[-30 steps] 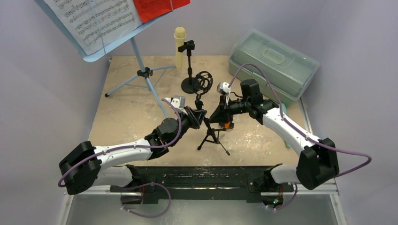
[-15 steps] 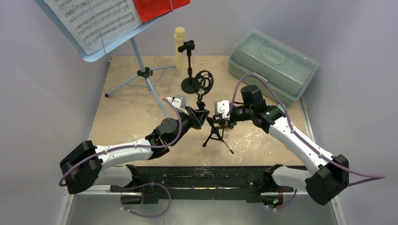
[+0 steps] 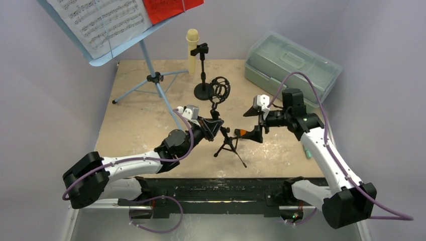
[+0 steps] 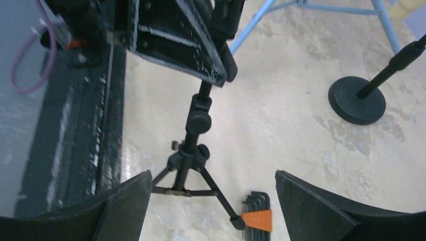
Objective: Pack up the instrument practice props
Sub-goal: Unscrew the knob on the microphone stand.
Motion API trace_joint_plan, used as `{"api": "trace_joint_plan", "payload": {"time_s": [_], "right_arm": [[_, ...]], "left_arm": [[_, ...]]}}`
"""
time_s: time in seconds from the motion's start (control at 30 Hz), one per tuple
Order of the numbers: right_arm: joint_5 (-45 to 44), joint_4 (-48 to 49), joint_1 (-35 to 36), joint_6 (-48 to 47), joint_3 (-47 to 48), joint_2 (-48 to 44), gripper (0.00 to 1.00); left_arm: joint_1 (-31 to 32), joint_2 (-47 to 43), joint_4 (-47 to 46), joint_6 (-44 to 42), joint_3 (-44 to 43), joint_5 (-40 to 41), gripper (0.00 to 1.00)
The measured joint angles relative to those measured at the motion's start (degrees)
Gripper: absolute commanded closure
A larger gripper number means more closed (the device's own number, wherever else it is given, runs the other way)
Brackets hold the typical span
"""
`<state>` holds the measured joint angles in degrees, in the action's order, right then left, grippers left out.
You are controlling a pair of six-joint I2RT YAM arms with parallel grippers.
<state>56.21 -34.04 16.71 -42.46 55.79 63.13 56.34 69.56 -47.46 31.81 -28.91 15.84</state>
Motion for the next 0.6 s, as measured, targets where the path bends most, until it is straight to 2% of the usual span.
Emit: {"api": "trace_joint_plan", "payload": {"time_s": [0.1,0.3,0.47,0.6], "right_arm": [[4.6,0.2,-2.8,5.5,0.0,-1.0,0.01],[8.0,-0.4,-2.8,16.8,1.4,2.5,0.03],[5.2,6.9,-2.9,39.2,1.1,5.1,0.04],[4.8,13.6,-2.9,54.2,-0.6,6.0,0.10]], "left_arm": [[0.0,-0.3,-0.3,-1.0,0.5,-0.2,1.00],[0.0,-1.1,-1.5,-2.8,0.5,-0.6,1.00],[0.0,-1.4,-2.6,-4.1,0.5,-0.7,1.00],[0.0,-1.3,-2.7,-4.9,0.5,-0.7,1.00]]}}
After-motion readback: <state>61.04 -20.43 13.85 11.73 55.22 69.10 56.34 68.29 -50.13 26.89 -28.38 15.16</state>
